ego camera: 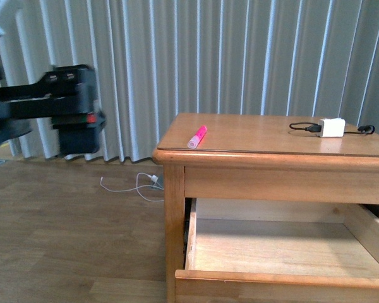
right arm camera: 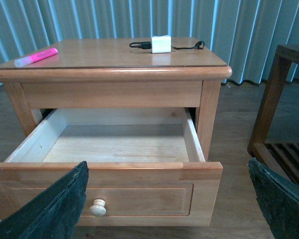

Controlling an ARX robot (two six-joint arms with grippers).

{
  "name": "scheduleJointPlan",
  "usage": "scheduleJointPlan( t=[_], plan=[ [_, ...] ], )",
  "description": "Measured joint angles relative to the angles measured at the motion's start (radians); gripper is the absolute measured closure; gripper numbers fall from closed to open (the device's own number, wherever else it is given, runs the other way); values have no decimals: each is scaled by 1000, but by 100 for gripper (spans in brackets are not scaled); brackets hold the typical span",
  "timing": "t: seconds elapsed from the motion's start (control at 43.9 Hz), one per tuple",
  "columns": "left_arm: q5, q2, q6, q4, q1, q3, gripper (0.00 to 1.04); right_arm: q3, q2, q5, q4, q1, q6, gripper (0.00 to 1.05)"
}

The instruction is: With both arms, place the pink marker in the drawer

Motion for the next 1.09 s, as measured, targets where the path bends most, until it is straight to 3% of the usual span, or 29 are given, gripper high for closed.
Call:
scheduleJointPlan(
  t=[0.638, 1.093],
  plan=[
    [-58, 761, 28, -312, -80, 973, 6, 0, 0, 0, 0, 0, 0, 9],
    [-69, 954, 17, -494, -100, 1238, 6, 0, 0, 0, 0, 0, 0, 9]
  ],
)
